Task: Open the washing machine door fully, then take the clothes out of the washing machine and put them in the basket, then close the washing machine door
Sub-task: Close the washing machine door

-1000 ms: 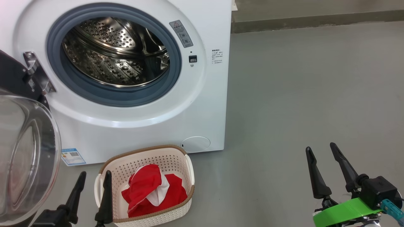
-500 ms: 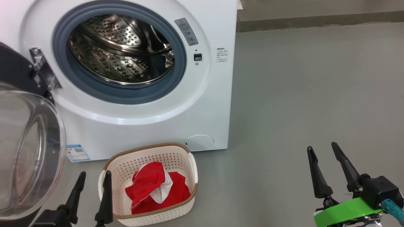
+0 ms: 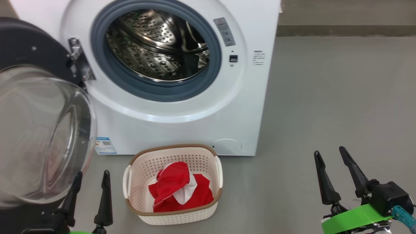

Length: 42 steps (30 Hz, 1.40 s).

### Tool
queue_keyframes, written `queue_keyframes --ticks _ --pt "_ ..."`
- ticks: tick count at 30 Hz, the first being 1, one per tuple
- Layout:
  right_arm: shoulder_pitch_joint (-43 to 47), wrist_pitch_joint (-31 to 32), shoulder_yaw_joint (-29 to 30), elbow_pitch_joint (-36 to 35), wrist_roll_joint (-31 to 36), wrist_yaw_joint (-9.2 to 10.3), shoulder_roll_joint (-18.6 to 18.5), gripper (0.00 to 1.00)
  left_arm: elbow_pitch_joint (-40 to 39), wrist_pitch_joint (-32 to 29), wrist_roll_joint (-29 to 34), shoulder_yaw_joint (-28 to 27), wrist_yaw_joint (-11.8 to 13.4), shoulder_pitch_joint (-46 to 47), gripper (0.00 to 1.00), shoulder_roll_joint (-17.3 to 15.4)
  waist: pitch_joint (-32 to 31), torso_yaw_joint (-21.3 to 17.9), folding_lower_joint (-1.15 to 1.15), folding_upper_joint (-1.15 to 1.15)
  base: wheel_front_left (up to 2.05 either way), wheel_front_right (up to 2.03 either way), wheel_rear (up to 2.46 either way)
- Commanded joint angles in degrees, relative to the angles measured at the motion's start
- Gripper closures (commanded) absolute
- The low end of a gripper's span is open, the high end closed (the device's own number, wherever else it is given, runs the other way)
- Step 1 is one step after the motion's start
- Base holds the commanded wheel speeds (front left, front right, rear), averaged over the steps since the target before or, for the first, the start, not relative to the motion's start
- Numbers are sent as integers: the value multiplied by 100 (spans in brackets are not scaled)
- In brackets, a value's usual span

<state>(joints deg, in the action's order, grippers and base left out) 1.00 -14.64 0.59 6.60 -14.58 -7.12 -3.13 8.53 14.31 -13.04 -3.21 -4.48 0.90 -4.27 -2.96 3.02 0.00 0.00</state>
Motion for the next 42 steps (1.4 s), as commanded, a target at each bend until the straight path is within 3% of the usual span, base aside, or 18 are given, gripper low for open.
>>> queue_keyframes --ticks 1,24,42 --pt "-83 -36 -169 -164 -33 -36 -60 0 -191 69 83 -186 46 99 0 -106 -17 190 0 0 0 0 0" --pt "-168 -36 -527 -245 -107 -36 -29 0 -683 -112 229 -65 289 -55 0 -191 -152 1936 0 0 0 0 0" --pt "-261 -36 -792 -189 -141 -36 10 0 -752 -187 213 15 369 -124 0 -256 -207 2305 0 0 0 0 0"
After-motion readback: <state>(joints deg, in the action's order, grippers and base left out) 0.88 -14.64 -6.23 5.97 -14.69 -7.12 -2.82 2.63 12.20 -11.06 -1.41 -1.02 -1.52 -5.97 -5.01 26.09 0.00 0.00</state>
